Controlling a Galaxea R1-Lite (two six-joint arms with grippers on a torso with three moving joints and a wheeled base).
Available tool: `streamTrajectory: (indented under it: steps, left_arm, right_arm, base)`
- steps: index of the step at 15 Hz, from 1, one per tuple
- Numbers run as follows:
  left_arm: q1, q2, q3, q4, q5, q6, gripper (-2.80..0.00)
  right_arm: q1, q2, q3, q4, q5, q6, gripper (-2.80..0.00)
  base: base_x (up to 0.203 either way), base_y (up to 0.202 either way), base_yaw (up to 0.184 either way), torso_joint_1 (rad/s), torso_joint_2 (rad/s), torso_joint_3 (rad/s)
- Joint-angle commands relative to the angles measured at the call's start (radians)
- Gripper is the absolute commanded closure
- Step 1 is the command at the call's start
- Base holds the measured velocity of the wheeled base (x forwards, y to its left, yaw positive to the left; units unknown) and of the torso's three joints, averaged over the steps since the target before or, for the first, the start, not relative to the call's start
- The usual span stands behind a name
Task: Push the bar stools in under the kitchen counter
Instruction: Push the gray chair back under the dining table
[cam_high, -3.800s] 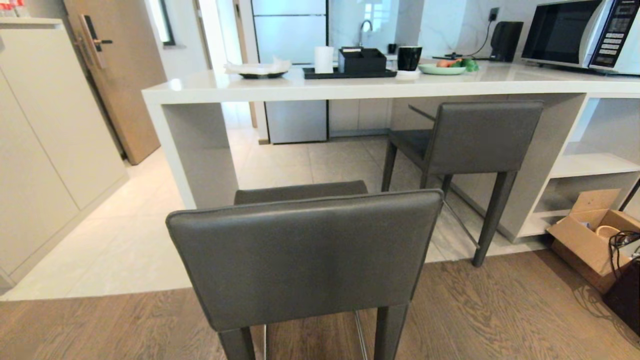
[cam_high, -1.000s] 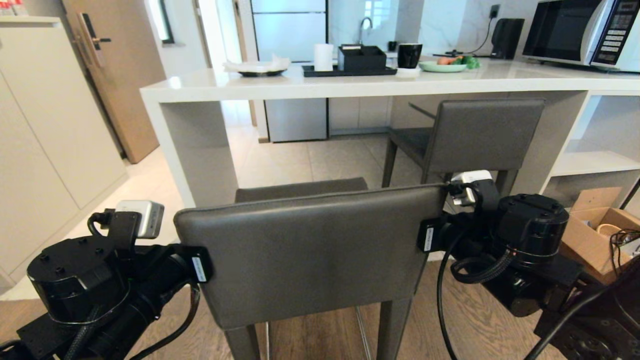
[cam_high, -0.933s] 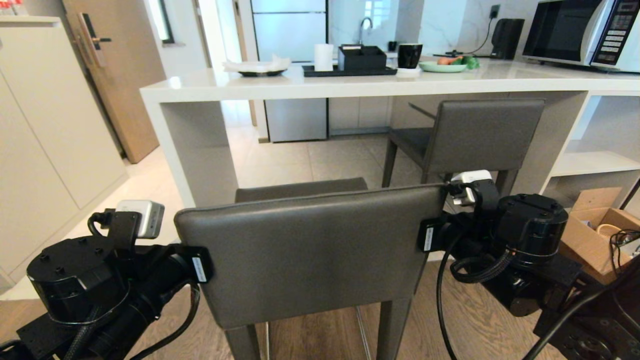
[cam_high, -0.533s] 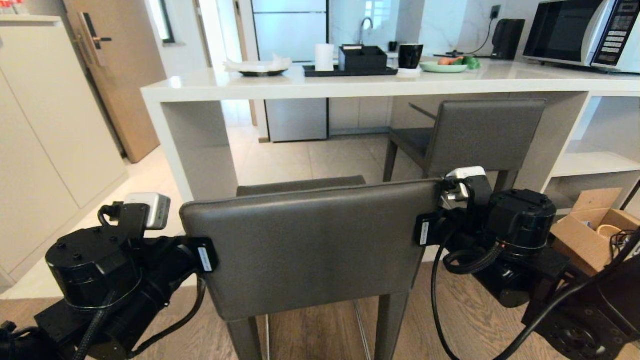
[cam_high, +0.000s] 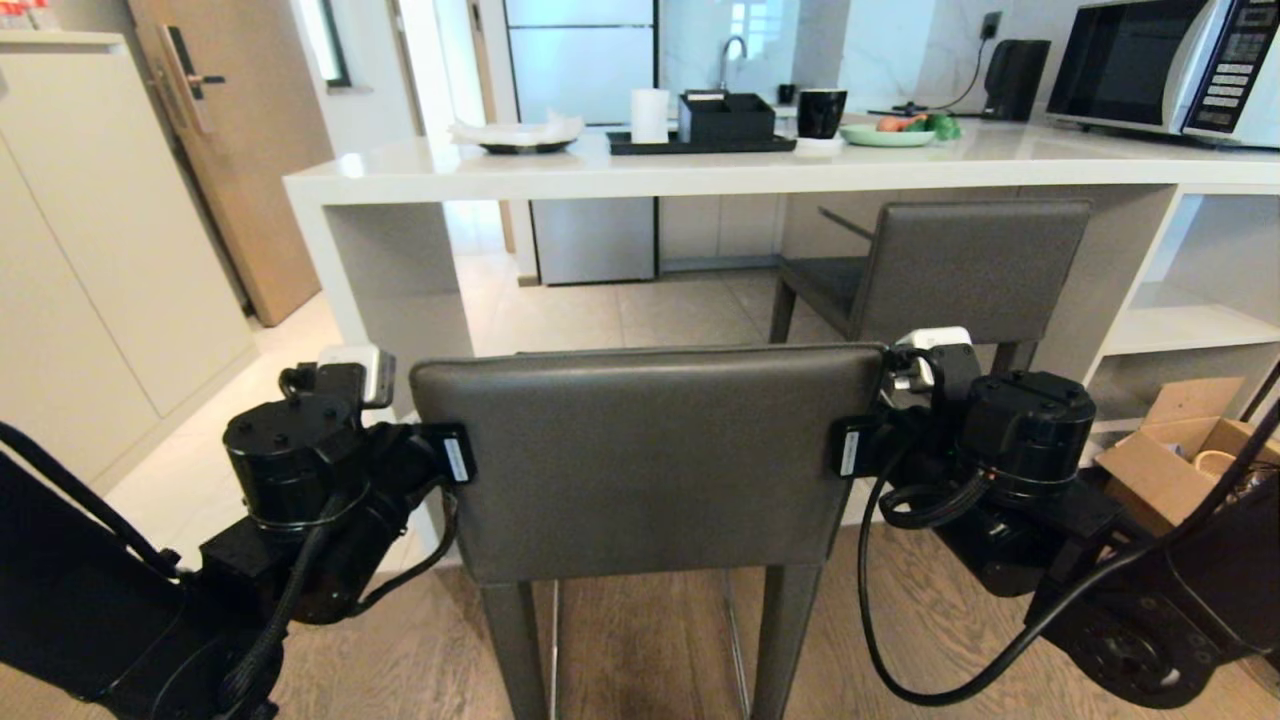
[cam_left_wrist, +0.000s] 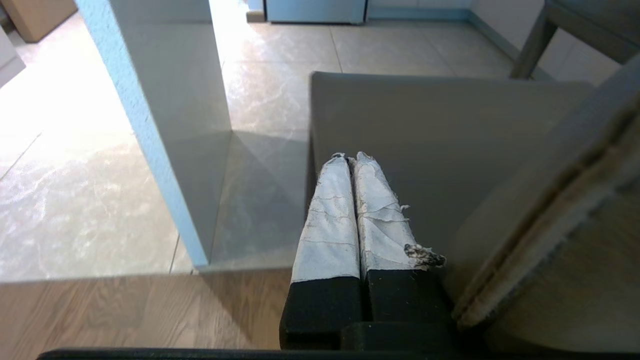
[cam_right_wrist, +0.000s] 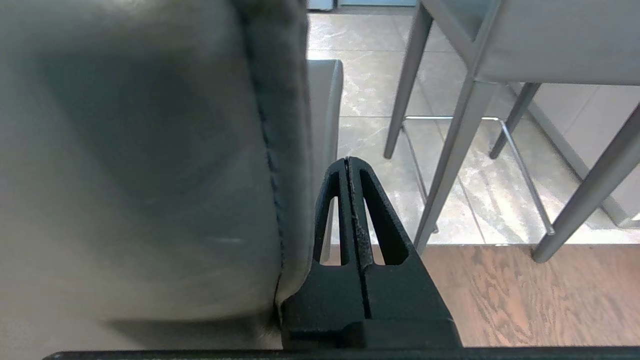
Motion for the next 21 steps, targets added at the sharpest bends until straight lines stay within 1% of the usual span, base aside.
streamTrajectory:
  steps: [1, 3, 5, 7, 9, 13, 16, 18, 21]
  left_arm:
    - [0.004, 0.062, -0.037, -0.003, -0.01, 0.001, 0.0]
    - [0.004, 0.055, -0.006, -0.003, -0.01, -0.002, 0.0]
    - [0.009, 0.038, 0.035, -0.004, -0.009, -0.003, 0.0]
    - [0.031, 0.045, 0.036, -0.004, -0.009, -0.004, 0.0]
    - [0.046, 0.051, 0.022, -0.004, -0.012, 0.001, 0.0]
    - [0.056, 0.082, -0.062, -0.001, -0.021, 0.008, 0.0]
    - [0.097, 0.143, -0.144, 0.002, -0.046, 0.045, 0.0]
    - [0.099, 0.165, -0.164, 0.002, -0.061, 0.083, 0.0]
    - [0.108, 0.167, -0.159, -0.001, -0.073, 0.084, 0.0]
  right_arm:
    - [0.009, 0.03, -0.02, -0.006, 0.008, -0.02, 0.0]
    - [0.006, 0.045, -0.048, -0.006, 0.008, -0.024, 0.0]
    - [-0.001, 0.079, -0.104, -0.003, 0.011, -0.026, 0.0]
    - [-0.003, 0.126, -0.18, 0.003, 0.009, -0.026, 0.0]
    - [-0.005, 0.165, -0.223, 0.01, 0.008, -0.025, 0.0]
    - [-0.013, 0.149, -0.205, 0.005, 0.009, -0.022, 0.0]
    - [-0.011, 0.14, -0.18, 0.005, 0.011, -0.025, 0.0]
    - [-0.014, 0.145, -0.184, 0.006, 0.011, -0.026, 0.0]
    - [-0.019, 0.15, -0.187, 0.006, 0.014, -0.026, 0.0]
  base:
    - [0.0, 0.0, 0.0, 0.0, 0.0, 0.0]
    - [0.0, 0.0, 0.0, 0.0, 0.0, 0.0]
    - [0.0, 0.0, 0.0, 0.0, 0.0, 0.0]
    - [0.0, 0.0, 0.0, 0.0, 0.0, 0.0]
    - [0.0, 0.0, 0.0, 0.0, 0.0, 0.0]
    - [0.0, 0.0, 0.0, 0.0, 0.0, 0.0]
    - [0.0, 0.0, 0.0, 0.0, 0.0, 0.0]
    - [0.0, 0.0, 0.0, 0.0, 0.0, 0.0]
    - [0.0, 0.0, 0.0, 0.0, 0.0, 0.0]
